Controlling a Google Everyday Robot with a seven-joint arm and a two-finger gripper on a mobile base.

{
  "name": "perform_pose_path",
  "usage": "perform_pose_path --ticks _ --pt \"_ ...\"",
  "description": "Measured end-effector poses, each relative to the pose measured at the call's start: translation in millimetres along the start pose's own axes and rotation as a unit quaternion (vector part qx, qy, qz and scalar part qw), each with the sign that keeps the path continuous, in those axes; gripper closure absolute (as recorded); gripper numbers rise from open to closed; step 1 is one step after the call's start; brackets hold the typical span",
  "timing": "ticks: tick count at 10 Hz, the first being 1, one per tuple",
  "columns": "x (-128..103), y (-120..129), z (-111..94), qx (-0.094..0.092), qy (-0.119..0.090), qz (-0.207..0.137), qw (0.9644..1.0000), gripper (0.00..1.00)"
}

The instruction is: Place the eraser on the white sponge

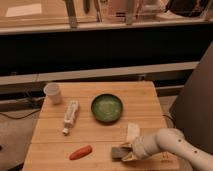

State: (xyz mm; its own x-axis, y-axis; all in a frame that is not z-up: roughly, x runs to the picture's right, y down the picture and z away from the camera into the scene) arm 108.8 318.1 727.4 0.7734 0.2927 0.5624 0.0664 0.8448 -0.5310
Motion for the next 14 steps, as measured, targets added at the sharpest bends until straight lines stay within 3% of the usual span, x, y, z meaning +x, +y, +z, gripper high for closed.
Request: perform_pose_path --ticks 5,10,14 --pt "12.9 -22.7 -14.1 0.019 0.002 0.001 0.9998 1.0" --pt "10.0 -60.4 -26.2 0.028 0.022 -0.042 0.9985 1.0" --pt "31.9 -66.3 -27.9 0.032 0.008 -0.048 0.9983 1.0"
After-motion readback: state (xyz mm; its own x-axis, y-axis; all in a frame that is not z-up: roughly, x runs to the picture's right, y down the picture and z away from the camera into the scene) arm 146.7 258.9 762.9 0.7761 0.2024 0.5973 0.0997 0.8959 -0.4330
